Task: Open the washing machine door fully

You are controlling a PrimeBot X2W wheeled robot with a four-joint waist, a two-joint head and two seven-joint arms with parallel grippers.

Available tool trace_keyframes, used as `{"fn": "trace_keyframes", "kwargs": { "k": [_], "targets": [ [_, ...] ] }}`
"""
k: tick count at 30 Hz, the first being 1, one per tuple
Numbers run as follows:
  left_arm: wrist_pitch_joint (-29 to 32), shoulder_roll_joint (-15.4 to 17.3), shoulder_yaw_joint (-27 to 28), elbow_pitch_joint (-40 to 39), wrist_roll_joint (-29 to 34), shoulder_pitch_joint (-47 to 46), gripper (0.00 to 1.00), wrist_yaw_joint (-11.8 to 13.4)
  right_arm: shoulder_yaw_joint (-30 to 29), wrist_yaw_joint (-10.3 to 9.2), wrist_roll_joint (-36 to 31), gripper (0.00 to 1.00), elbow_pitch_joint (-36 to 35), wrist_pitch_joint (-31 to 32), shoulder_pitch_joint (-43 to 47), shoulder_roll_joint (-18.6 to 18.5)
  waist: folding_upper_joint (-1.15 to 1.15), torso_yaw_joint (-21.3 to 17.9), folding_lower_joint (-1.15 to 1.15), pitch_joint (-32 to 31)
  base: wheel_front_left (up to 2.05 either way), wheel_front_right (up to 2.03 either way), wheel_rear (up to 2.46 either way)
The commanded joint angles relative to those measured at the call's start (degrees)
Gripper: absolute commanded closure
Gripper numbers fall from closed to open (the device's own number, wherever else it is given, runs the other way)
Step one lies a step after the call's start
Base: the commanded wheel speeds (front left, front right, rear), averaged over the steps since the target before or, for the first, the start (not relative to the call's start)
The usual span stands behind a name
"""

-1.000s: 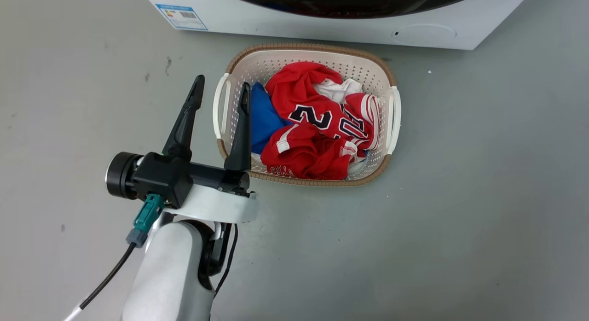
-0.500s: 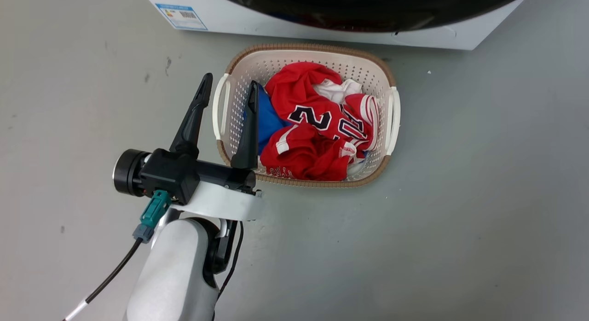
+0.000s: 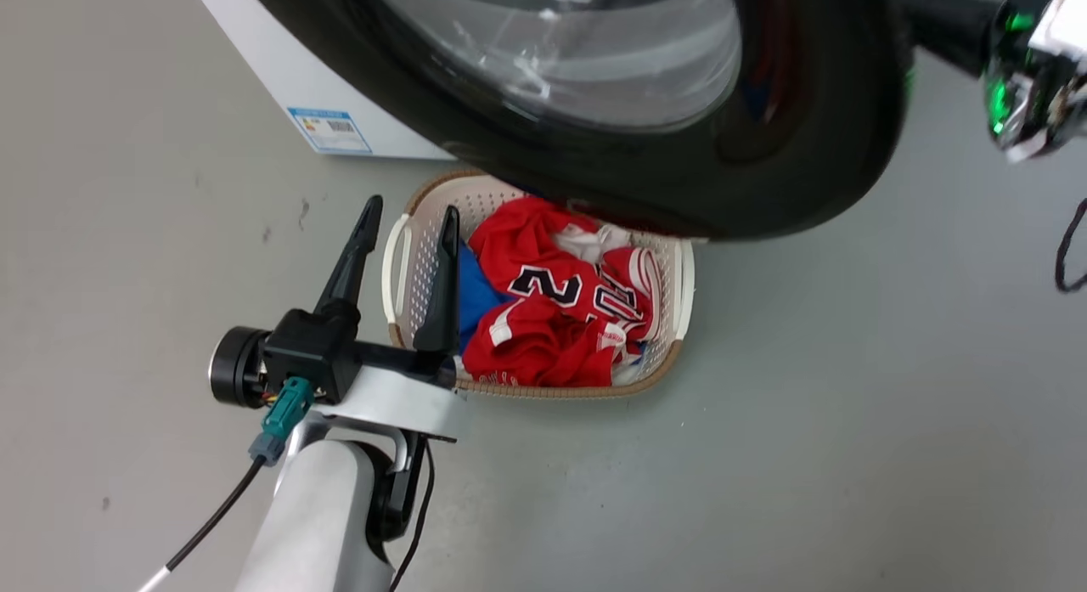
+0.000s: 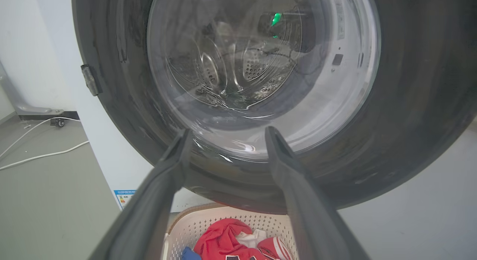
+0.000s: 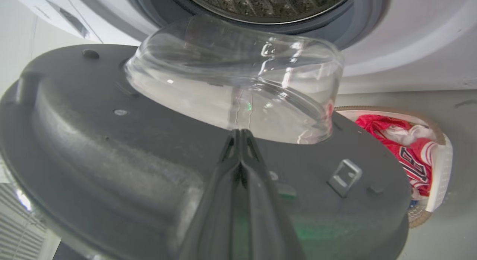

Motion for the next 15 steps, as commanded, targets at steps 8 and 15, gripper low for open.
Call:
{"fn": "trace_keyframes", "kwargs": {
  "k": [8,15],
  "targets": [
    [-0.1,0.0,0.1,1.6,-0.1,3.9,0.0,-0.9,1.6,0.16,2.6,1.0,-6.0,2.2,11.6,3.3,0.0,-0.3,0.0,-7.4,0.0,0.0,0.0],
    [-0.1,0.0,0.1,3.0,0.1,6.8,0.0,-1.8,3.7,0.16,4.0,1.0,-9.5,1.8,18.5,7.5,0.0,0.3,0.0,-11.7,0.0,0.0,0.0]
  ]
}}
